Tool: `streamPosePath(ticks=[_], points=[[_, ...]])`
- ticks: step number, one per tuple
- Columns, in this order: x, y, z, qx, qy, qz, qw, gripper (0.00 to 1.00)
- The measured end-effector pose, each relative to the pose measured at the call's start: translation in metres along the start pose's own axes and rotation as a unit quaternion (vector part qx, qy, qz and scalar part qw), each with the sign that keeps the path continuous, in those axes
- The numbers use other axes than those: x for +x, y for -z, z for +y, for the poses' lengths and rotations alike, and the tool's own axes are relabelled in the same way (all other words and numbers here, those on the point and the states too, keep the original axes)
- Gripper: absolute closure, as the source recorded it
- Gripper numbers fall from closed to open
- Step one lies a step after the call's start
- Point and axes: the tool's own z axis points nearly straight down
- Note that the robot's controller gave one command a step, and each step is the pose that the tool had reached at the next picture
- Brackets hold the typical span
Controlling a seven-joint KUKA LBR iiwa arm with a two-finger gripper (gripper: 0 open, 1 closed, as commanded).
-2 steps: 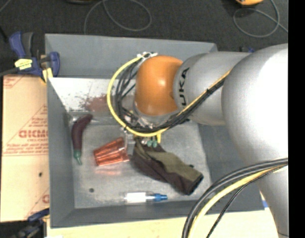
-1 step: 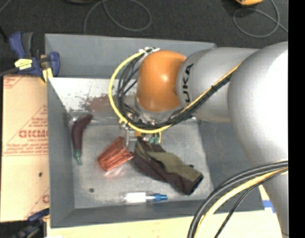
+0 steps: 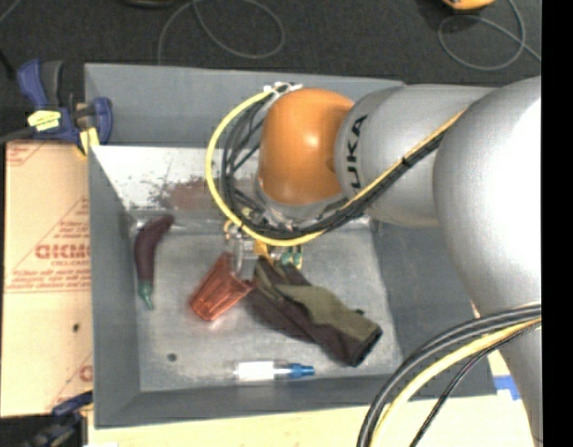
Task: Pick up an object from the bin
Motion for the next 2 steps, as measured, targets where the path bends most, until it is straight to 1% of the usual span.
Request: streamPosePath(ticks=[1, 2], points=[[0.001, 0.008, 0.0, 0.0, 0.0, 0.0024, 1.0, 1.0], [0.001, 0.021, 0.0, 0.0, -0.001, 0.0026, 1.0, 1.0]])
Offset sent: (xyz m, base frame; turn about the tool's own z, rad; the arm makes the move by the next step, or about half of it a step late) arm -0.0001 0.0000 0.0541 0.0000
